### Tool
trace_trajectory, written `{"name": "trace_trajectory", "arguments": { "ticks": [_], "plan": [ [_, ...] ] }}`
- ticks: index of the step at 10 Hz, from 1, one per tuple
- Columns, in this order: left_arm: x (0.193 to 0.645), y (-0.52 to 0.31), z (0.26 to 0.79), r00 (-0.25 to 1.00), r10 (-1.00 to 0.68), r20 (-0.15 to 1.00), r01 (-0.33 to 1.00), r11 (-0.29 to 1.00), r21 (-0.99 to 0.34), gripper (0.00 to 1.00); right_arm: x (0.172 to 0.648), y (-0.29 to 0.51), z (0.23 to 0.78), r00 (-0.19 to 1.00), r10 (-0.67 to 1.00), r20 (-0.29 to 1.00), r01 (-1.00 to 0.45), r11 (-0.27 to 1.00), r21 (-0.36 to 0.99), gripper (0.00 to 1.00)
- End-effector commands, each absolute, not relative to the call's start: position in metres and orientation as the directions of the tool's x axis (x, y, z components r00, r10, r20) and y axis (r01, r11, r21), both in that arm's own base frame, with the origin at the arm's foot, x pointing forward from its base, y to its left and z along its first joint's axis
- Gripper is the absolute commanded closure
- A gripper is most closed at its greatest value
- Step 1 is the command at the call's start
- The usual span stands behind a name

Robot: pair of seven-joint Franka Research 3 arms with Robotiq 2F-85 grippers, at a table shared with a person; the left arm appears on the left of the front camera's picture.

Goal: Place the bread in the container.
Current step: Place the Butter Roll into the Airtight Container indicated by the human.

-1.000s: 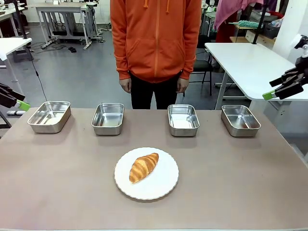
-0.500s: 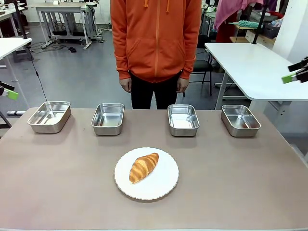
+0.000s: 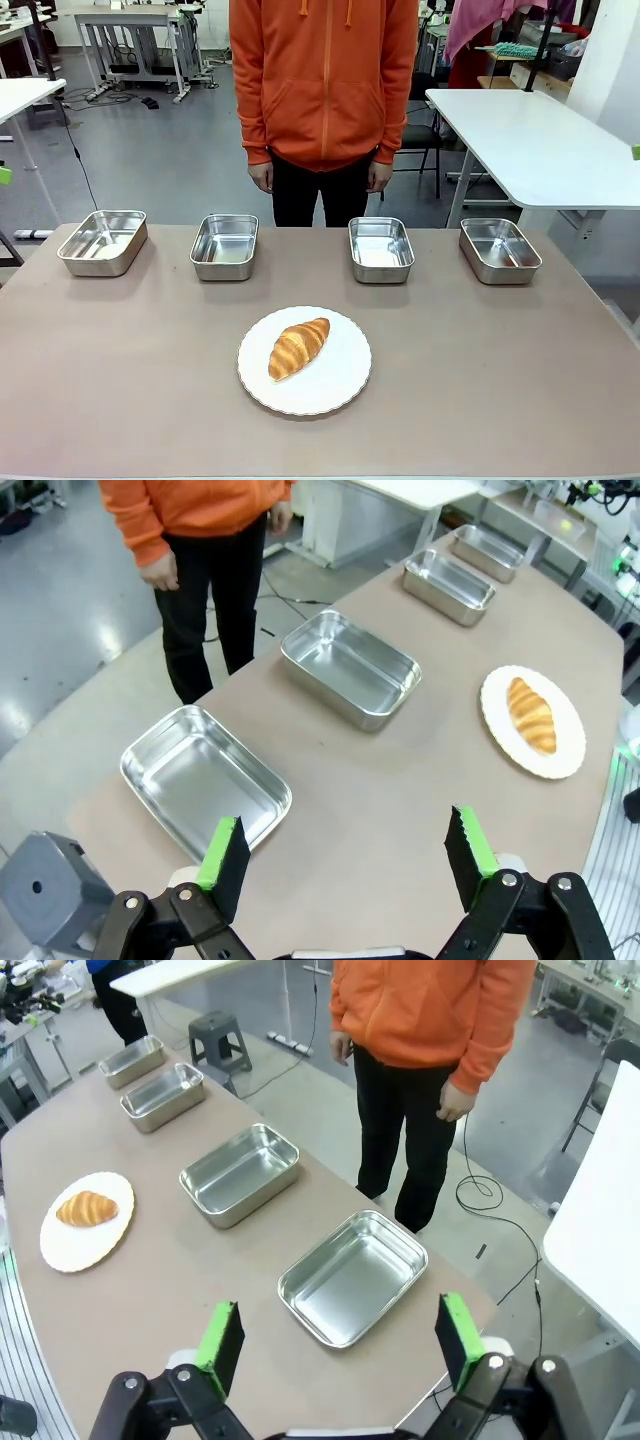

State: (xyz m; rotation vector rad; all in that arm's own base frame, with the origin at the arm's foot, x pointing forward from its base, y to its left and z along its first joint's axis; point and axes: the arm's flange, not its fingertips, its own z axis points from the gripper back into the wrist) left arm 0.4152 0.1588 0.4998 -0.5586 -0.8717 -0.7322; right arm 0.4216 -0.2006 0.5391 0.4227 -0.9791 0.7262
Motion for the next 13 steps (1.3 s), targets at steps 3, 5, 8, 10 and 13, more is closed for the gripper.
{"name": "trace_trajectory", "arguments": {
  "ticks": [3,5,8,10,13],
  "plan": [
    [0.418,0.157,0.501,0.449,-0.295,0.843,0.734,0.660,-0.160,0.00,0.427,-0.206,0.541,0.319,0.353,0.880,-0.728,0.685,-0.010,0.00],
    [0.414,0.156,0.503,0.473,-0.271,0.838,0.706,0.686,-0.176,0.00,0.424,-0.205,0.543,0.315,0.349,0.883,-0.726,0.688,-0.013,0.00],
    [0.412,0.149,0.505,0.513,-0.284,0.810,0.679,0.712,-0.181,0.00,0.424,-0.206,0.546,0.319,0.343,0.883,-0.720,0.694,-0.009,0.00],
    [0.412,0.145,0.506,0.527,-0.324,0.786,0.692,0.701,-0.174,0.00,0.424,-0.206,0.546,0.332,0.336,0.881,-0.688,0.725,-0.018,0.00],
    [0.418,0.154,0.506,0.501,-0.283,0.818,0.690,0.700,-0.181,0.00,0.421,-0.206,0.545,0.354,0.346,0.869,-0.711,0.704,0.010,0.00]
  ]
}}
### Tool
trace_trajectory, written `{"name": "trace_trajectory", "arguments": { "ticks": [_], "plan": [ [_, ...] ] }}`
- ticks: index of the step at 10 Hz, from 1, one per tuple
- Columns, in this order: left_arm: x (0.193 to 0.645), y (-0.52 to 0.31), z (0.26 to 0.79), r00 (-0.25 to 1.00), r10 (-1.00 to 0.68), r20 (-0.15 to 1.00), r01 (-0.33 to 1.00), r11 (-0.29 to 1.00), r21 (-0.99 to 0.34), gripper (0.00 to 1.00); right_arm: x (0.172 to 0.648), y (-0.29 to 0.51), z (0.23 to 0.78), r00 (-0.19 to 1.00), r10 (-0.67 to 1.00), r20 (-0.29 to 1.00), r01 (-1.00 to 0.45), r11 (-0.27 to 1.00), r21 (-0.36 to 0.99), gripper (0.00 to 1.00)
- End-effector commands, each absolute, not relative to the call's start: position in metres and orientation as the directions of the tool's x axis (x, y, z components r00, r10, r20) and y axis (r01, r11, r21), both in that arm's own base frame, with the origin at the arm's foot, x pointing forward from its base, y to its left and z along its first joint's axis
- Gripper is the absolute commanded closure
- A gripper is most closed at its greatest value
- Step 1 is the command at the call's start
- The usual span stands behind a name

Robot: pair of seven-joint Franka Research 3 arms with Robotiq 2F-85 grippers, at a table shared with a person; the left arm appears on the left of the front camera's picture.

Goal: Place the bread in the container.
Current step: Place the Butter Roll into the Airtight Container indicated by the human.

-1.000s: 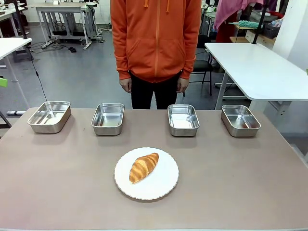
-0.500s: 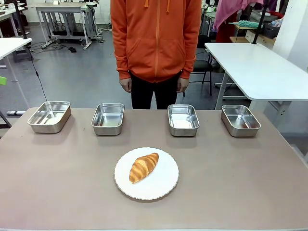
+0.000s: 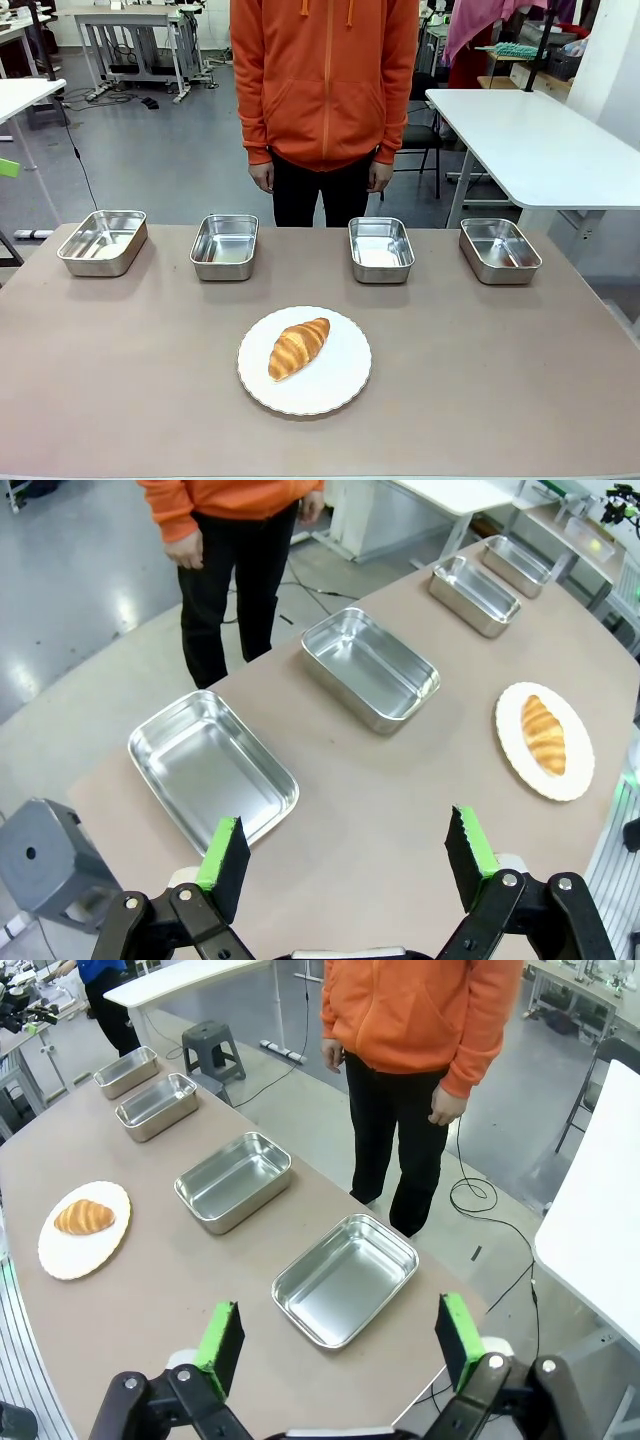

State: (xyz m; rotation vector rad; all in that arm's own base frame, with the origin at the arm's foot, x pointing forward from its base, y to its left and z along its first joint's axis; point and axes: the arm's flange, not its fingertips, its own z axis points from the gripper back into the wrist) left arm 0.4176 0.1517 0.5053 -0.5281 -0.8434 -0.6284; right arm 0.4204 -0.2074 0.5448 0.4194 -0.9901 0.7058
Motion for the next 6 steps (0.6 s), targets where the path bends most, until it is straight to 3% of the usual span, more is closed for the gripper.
{"name": "trace_trajectory", "arguments": {
  "ticks": [1,6],
  "plan": [
    [0.4177,0.1542,0.5060,0.501,-0.283,0.818,0.690,0.700,-0.181,0.00,0.4212,-0.2062,0.5446,0.354,0.346,0.869,-0.711,0.704,0.010,0.00],
    [0.4177,0.1542,0.5060,0.501,-0.283,0.818,0.690,0.700,-0.181,0.00,0.4212,-0.2062,0.5446,0.354,0.346,0.869,-0.711,0.704,0.010,0.00]
  ]
}}
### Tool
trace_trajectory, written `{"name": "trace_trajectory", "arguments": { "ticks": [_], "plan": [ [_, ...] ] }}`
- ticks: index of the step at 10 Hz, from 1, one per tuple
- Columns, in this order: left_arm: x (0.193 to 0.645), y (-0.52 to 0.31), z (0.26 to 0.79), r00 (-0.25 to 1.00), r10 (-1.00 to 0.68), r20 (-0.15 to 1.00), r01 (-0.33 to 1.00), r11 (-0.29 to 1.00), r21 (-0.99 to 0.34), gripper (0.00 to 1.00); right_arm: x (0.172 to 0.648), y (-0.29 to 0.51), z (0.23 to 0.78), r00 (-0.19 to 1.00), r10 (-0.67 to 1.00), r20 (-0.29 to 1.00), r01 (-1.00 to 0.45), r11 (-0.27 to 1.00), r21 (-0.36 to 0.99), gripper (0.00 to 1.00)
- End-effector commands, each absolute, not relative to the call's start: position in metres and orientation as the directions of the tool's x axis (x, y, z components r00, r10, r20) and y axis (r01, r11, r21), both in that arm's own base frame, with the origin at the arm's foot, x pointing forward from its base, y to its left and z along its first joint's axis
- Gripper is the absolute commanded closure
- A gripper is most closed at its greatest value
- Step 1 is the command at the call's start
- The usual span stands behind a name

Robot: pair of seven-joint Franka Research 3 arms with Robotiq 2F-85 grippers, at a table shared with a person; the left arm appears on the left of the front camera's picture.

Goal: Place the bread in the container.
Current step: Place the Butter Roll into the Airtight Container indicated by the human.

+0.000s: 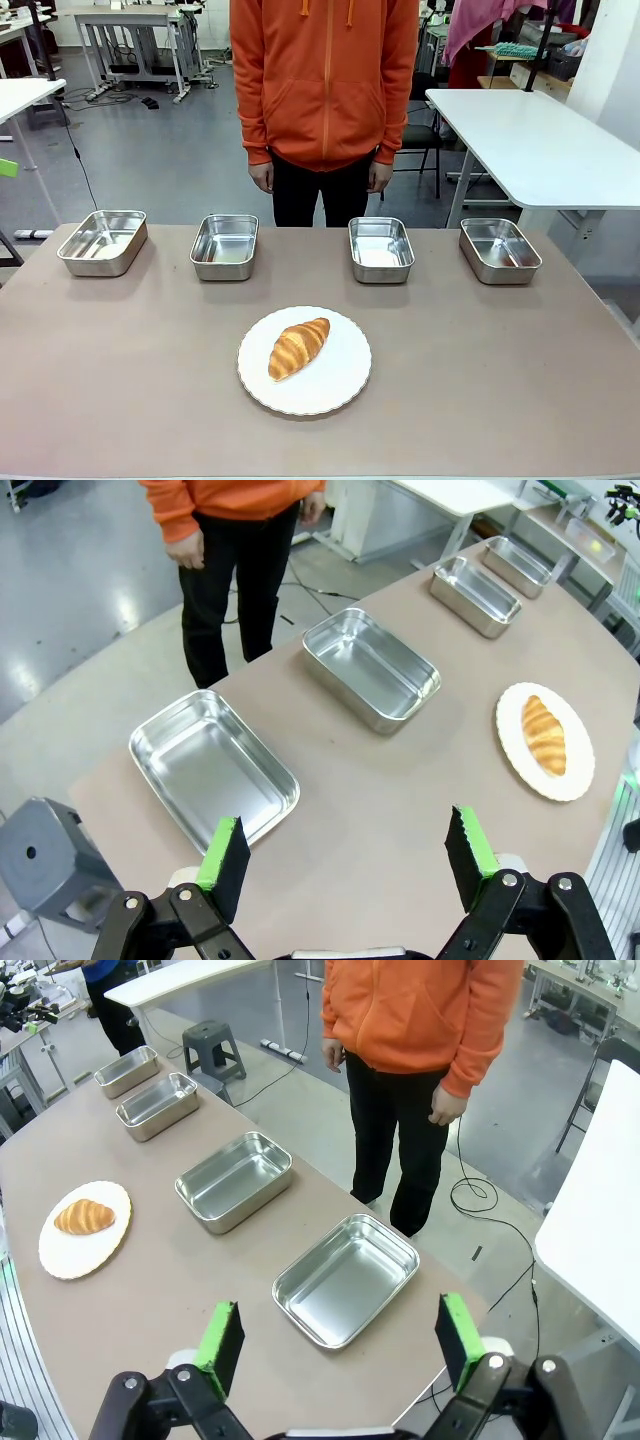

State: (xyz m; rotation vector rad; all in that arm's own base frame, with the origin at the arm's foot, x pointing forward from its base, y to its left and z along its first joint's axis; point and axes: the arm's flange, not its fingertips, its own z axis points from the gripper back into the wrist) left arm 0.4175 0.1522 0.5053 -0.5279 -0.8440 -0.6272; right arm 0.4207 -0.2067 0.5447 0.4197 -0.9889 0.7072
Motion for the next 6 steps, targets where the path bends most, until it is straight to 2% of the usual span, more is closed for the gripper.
{"name": "trace_trajectory", "arguments": {
  "ticks": [1,6],
  "plan": [
    [0.4177,0.1542,0.5060,0.501,-0.283,0.818,0.690,0.700,-0.181,0.00,0.4212,-0.2062,0.5446,0.354,0.346,0.869,-0.711,0.704,0.010,0.00],
    [0.4177,0.1542,0.5060,0.501,-0.283,0.818,0.690,0.700,-0.181,0.00,0.4212,-0.2062,0.5446,0.354,0.346,0.869,-0.711,0.704,0.010,0.00]
  ]
}}
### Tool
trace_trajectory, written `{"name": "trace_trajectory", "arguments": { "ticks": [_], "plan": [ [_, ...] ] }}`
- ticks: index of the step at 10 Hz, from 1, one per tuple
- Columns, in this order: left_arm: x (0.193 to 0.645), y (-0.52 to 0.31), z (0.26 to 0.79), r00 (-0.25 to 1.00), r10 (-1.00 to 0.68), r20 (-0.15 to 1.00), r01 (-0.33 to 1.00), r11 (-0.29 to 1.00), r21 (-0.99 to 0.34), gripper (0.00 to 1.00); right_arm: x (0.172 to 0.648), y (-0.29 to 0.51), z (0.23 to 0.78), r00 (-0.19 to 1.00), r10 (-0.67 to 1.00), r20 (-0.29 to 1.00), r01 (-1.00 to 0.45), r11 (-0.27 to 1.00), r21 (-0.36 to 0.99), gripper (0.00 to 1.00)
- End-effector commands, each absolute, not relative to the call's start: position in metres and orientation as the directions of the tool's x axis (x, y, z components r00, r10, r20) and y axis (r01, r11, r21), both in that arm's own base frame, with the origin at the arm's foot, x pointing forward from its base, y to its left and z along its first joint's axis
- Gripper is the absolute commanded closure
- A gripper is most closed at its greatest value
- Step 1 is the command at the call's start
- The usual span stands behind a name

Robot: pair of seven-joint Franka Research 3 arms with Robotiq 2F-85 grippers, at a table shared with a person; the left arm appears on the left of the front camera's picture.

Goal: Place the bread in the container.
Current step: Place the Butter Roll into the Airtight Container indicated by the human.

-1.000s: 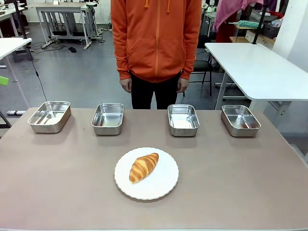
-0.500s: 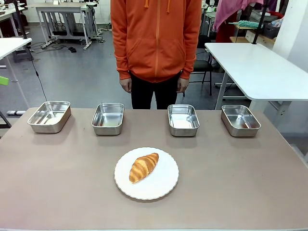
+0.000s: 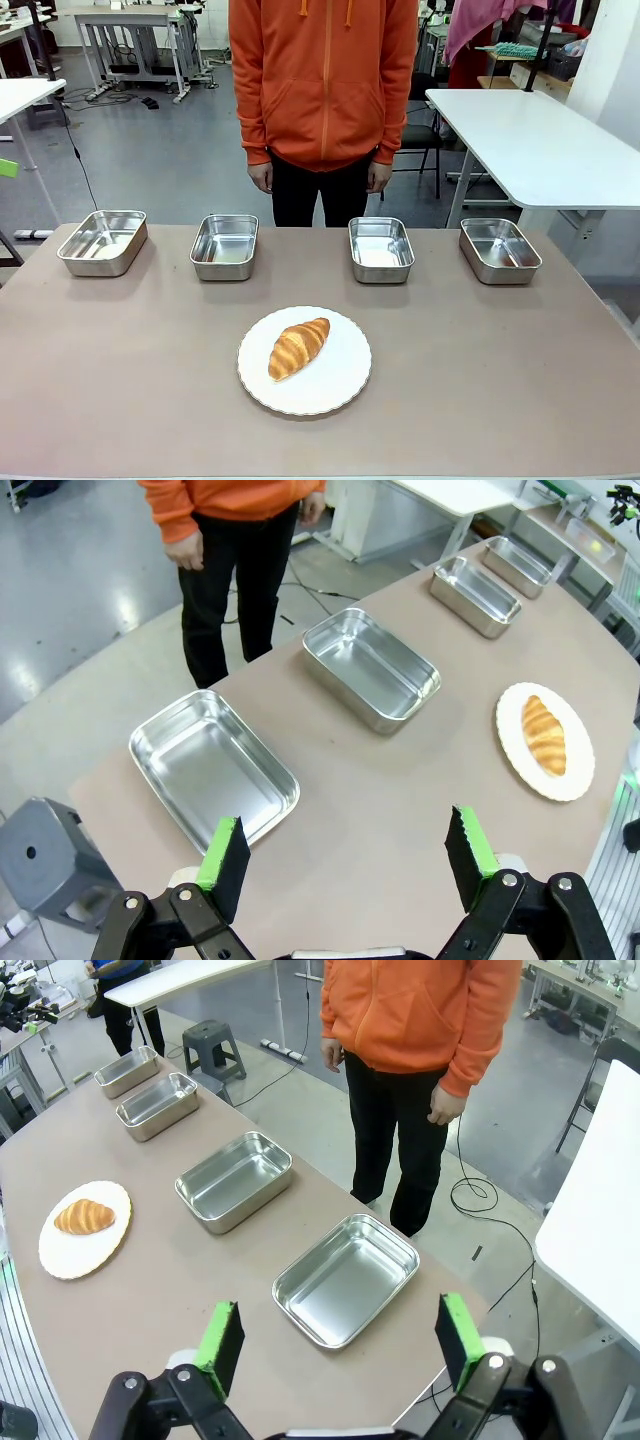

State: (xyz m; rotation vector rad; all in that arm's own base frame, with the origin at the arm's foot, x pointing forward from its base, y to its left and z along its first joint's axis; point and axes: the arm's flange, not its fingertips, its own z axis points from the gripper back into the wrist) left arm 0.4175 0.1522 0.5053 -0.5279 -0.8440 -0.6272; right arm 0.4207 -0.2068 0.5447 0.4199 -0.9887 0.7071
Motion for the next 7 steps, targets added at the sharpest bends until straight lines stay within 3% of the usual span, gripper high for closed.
{"name": "trace_trajectory", "arguments": {
  "ticks": [1,7],
  "plan": [
    [0.4177,0.1542,0.5060,0.501,-0.283,0.818,0.690,0.700,-0.181,0.00,0.4212,-0.2062,0.5446,0.354,0.346,0.869,-0.711,0.704,0.010,0.00],
    [0.4177,0.1542,0.5060,0.501,-0.283,0.818,0.690,0.700,-0.181,0.00,0.4212,-0.2062,0.5446,0.354,0.346,0.869,-0.711,0.704,0.010,0.00]
  ]
}}
